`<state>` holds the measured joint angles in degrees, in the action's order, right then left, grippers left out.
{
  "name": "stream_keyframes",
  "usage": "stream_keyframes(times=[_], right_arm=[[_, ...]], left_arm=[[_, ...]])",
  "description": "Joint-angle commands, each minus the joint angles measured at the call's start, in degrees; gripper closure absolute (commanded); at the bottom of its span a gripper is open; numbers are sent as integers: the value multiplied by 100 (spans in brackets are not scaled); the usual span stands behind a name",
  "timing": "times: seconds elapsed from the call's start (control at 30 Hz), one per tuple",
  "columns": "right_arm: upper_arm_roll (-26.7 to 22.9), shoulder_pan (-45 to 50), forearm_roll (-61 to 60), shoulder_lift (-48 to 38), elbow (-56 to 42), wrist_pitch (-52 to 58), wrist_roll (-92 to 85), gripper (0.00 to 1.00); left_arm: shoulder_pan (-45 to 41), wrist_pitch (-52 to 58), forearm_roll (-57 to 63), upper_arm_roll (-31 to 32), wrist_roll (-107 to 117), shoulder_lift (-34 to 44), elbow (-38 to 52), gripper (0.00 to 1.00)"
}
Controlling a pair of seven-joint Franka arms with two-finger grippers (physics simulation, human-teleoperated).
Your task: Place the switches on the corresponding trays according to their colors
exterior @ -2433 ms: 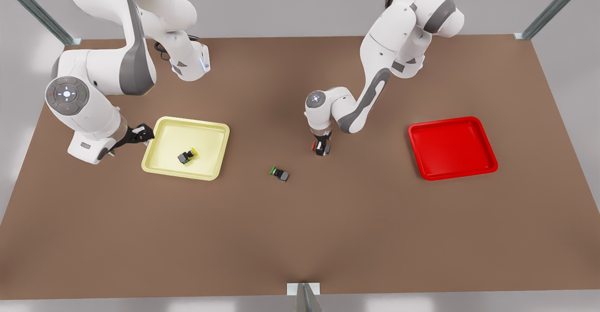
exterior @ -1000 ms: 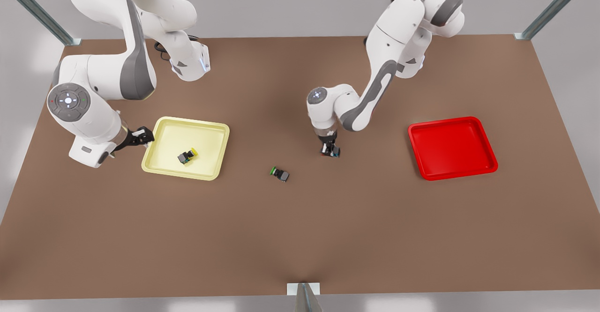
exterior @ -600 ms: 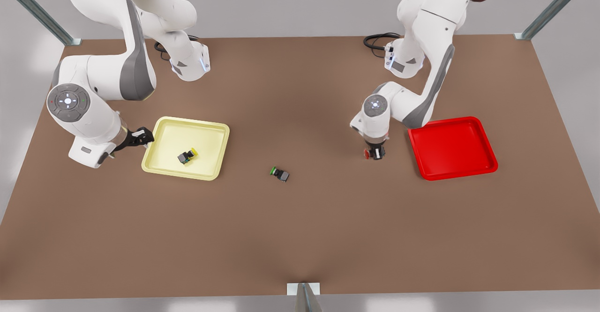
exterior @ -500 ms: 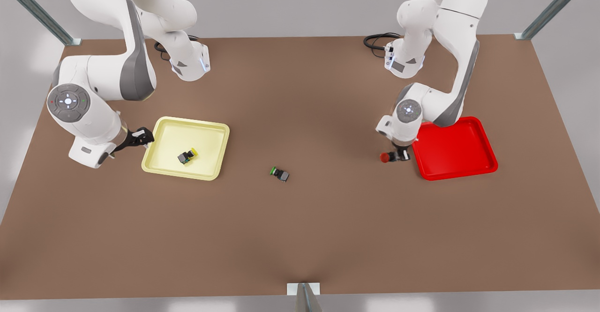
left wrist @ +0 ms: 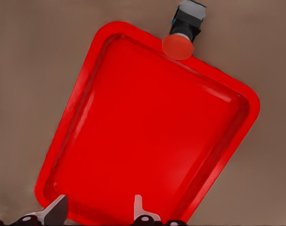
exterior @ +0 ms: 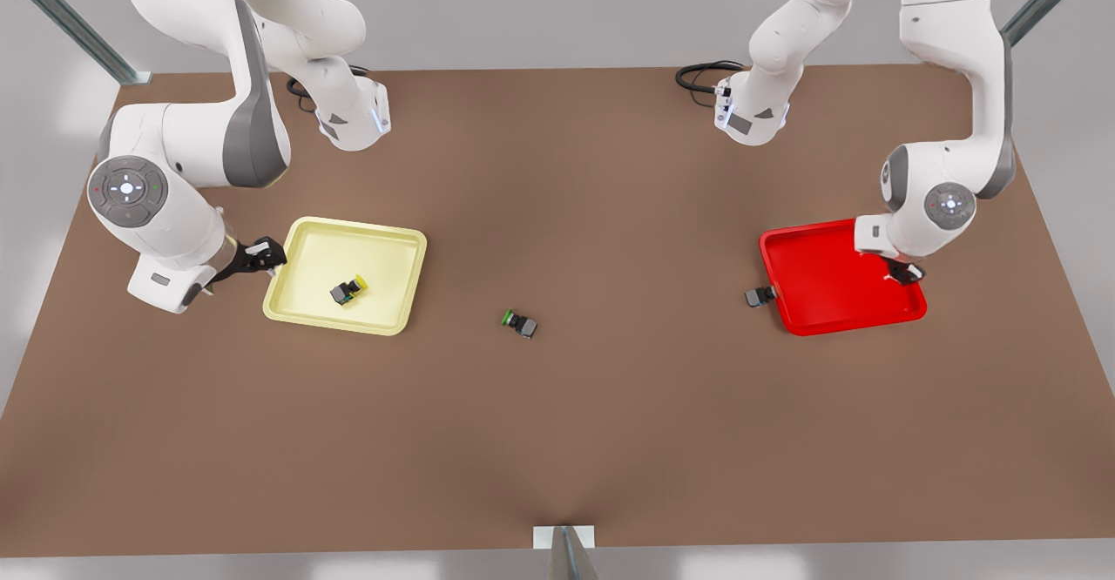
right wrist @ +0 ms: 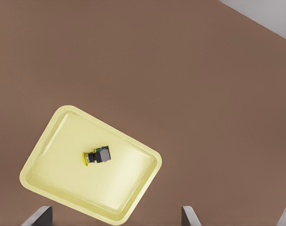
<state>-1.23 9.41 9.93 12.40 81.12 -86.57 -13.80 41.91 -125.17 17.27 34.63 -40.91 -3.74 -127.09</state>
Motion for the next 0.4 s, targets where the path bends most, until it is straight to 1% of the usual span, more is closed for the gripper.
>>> stream_keyframes(times=[0.0, 0.03, 0.07, 0.1, 0.13, 0.17, 0.2, 0.23, 0.27, 0.3, 0.33, 0.37], right_arm=[[0, 0, 0, 0, 0, -9, 0, 0], [0, 0, 0, 0, 0, -9, 0, 0], [0, 0, 0, 0, 0, -9, 0, 0], [0, 0, 0, 0, 0, -9, 0, 0], [0, 0, 9, 0, 0, -18, 0, 0], [0, 0, 9, 8, 0, -18, 0, 0], [0, 0, 9, 8, 0, -26, 0, 0], [0, 0, 9, 8, 0, -26, 0, 0], [0, 0, 0, 8, -9, -26, 0, 0], [0, 0, 0, 8, -9, -26, 9, 0], [0, 0, 0, 8, -9, -26, 9, 0], [0, 0, 0, 8, -9, -26, 9, 0]], left_arm=[[-183, 167, -1111, 174, 599, 4, 228, 0], [-210, 431, -1471, 632, 2559, -48, 825, 0], [-305, 704, -1761, 711, 3404, -153, 1466, 0], [-526, 1203, -1692, 703, 4762, -311, 2028, 0], [-858, 2318, -1228, 703, 5075, -802, 3011, 0], [-1254, 3084, -506, 703, 5093, -1199, 3760, 0], [-1308, 3200, -496, 711, 5075, -1244, 3885, 0], [-1483, 3288, -496, 650, 4996, -1112, 3920, 0], [-2492, 3815, -496, -68, 4987, -1006, 4156, 0], [-3838, 4000, -759, -1695, 4961, -998, 4465, 0], [-4892, 3983, -1199, -2960, 4882, -778, 4395, 0], [-5413, 4000, -1314, -3595, 4882, -707, 4368, 0]])
